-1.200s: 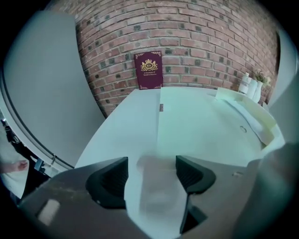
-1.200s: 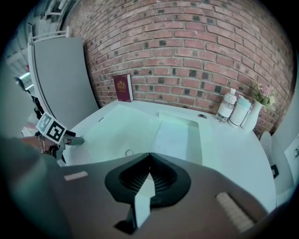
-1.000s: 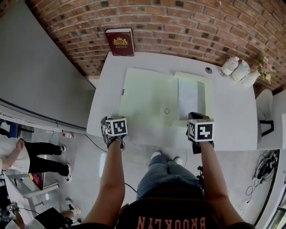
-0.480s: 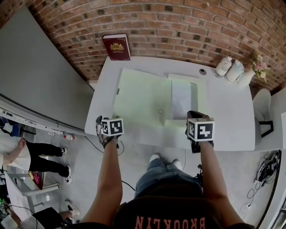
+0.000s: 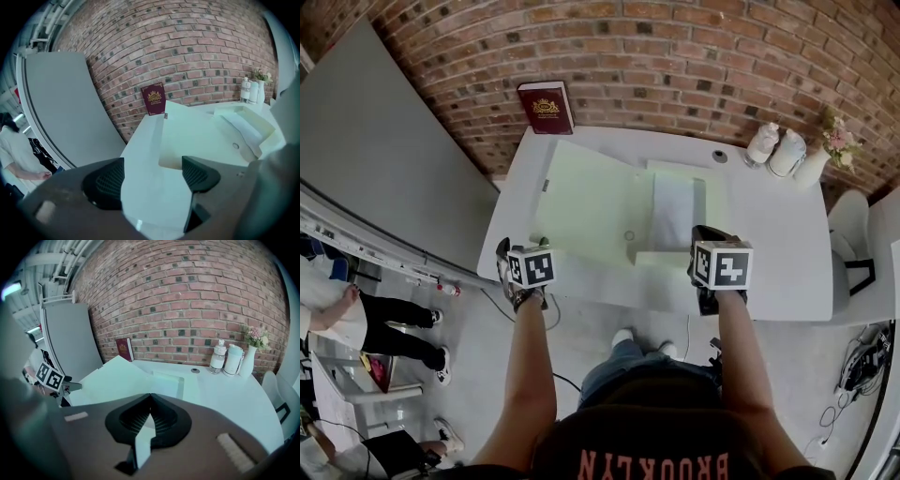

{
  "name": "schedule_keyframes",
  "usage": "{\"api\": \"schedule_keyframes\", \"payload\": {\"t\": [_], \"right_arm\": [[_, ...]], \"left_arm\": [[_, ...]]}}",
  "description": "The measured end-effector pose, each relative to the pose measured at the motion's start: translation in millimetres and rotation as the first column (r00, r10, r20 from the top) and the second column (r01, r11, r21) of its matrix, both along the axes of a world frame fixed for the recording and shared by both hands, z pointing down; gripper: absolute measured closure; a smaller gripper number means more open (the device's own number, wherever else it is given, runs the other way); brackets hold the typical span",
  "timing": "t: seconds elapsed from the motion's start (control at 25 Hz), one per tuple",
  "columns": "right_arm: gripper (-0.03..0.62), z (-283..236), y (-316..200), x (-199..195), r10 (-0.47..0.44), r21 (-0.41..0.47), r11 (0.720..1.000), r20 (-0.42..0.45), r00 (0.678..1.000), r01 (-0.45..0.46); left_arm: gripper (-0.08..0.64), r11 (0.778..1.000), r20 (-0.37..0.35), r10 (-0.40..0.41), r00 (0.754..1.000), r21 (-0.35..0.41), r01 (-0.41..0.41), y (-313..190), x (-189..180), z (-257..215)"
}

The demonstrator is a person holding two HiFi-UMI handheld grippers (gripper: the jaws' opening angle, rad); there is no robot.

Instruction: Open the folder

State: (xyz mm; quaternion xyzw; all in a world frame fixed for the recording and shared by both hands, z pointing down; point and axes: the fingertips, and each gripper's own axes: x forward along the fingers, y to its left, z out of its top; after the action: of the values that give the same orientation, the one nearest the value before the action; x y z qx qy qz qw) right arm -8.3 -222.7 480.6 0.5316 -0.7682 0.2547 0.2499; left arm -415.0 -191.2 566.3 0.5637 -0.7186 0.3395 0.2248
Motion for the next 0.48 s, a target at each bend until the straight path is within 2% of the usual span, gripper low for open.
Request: {"api": "schedule_keyframes", "payload": {"t": [0.12, 0.28, 0.48], "right_arm": [[0.589, -7.4, 0.0, 6.5, 0.001, 0.019, 1.000, 0.010, 1.000, -0.001], [0.589, -16.8, -0.8, 16.9, 0.014, 0.042, 0.999, 0.029, 0.999, -0.015], [0.591, -29.3, -1.9, 26.9, 0.026, 0.073, 0.997, 0.060, 0.998, -0.031]], "left_arm": [[0.171, 0.999, 0.006, -0.003, 1.000, 0.048, 0.002, -0.7, 7.8, -17.1], [0.215, 0.992, 0.016, -0.003, 1.000, 0.126, 0.001, -5.8, 21.9, -46.5], [0.259, 0.977, 0.024, 0.035, 0.999, 0.207, -0.039, -18.6, 44.9, -77.8]]}}
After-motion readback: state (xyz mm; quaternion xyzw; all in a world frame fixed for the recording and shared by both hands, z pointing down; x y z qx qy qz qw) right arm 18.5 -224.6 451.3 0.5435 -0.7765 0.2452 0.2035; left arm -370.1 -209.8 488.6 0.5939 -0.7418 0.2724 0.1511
